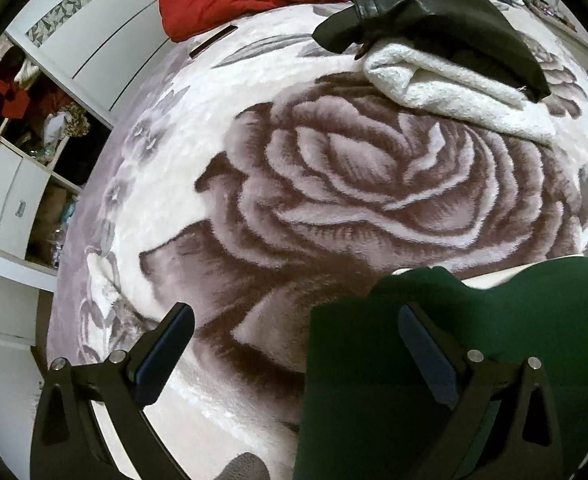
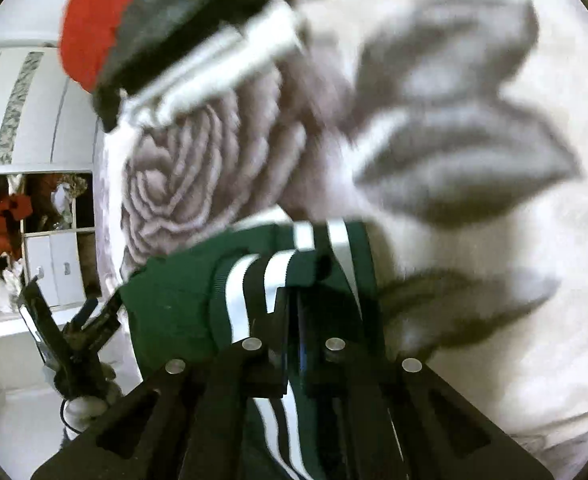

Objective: Fold large clothes

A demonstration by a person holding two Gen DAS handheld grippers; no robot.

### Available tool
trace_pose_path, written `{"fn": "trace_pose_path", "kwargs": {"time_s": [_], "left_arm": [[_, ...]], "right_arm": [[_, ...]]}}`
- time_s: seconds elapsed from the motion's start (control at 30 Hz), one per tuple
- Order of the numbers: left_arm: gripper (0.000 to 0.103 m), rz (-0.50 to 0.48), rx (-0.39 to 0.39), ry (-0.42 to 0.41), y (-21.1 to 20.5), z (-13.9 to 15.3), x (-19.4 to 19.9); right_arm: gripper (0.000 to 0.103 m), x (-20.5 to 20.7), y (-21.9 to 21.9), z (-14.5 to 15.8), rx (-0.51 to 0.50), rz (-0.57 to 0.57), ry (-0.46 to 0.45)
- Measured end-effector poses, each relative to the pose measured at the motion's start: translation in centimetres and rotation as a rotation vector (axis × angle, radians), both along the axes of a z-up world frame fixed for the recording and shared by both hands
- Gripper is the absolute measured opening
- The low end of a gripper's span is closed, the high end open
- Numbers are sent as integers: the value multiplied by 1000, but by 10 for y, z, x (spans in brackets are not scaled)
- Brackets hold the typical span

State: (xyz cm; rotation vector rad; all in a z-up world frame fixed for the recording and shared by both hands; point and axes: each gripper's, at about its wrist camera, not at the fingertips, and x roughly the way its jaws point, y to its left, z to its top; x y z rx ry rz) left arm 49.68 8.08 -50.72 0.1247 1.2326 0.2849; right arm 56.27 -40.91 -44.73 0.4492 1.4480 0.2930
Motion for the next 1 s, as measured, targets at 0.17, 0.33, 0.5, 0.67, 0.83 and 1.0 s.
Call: {"fn": "trace_pose_path", "kwargs": {"time_s": [0.17, 0.33, 0.5, 0.67, 0.83, 1.0], "left_arm": [[103, -5, -8, 39, -8, -16, 0], [103, 1, 10, 19, 2, -2, -11], [103, 27, 52, -7, 20, 15, -45], [103, 131, 37, 24, 48, 21, -101], [103, 238, 25, 84, 73, 13, -152], [103, 342, -38, 117, 94, 3, -191]], "right_arm": [[2, 7, -19, -7, -52, -32, 23], [6, -10, -2, -24, 76, 111, 176], [29, -54, -21, -25, 137, 82, 267], [40, -98, -8, -65, 200, 75, 452], [40, -108, -7, -59, 175, 31, 391], [43, -122, -51, -32, 209, -116, 333]]}}
